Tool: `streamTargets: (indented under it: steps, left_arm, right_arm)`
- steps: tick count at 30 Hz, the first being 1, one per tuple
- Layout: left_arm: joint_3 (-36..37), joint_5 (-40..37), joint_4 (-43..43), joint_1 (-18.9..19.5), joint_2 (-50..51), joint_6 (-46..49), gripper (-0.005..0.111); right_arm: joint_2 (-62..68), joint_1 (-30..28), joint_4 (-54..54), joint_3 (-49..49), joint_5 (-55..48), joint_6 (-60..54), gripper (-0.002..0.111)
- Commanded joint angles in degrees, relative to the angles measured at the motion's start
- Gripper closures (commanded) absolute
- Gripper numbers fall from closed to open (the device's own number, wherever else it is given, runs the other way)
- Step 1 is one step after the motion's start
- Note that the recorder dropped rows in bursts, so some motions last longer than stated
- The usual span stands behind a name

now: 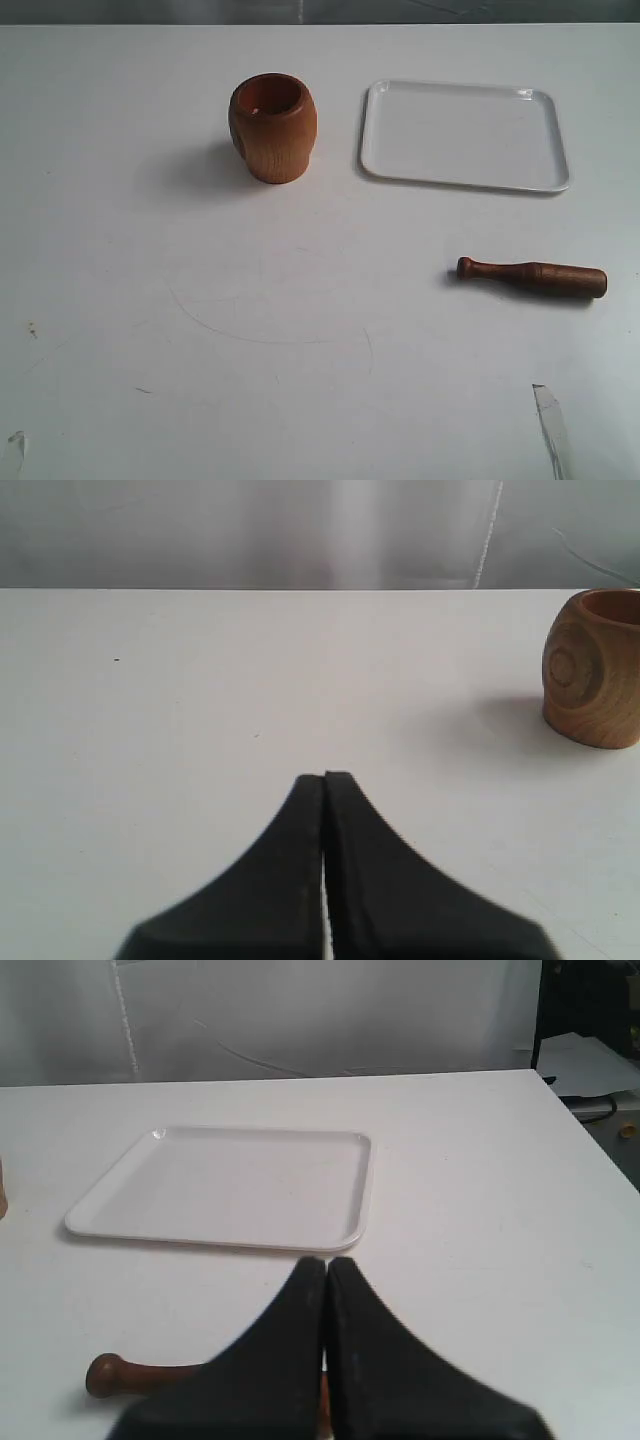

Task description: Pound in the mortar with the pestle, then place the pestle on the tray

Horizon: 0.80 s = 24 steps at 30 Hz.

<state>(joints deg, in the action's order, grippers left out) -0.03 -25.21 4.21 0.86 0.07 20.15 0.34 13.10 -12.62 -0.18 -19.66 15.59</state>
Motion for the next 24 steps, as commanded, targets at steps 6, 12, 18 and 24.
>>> streamTargets:
  steps: [6, 12, 18, 24]
  left_arm:
    - [0.03, 0.17, -0.42, -0.44, -0.07, -0.47, 0.107]
    - [0.03, 0.17, -0.42, -0.44, -0.07, -0.47, 0.107]
    - [0.03, 0.17, -0.42, -0.44, -0.07, -0.47, 0.107]
    - [0.03, 0.17, -0.42, -0.44, -0.07, -0.47, 0.107]
  right_arm:
    - [-0.34, 0.11, -5.11, 0.18, 15.34, -1.68, 0.108]
    - [-0.34, 0.11, -0.76, 0.18, 37.93, -0.51, 0.108]
    - [-0.34, 0.11, -0.19, 0.18, 61.91, -0.26, 0.108]
    - [-0.34, 0.11, 5.59, 0.18, 79.44, 9.21, 0.108]
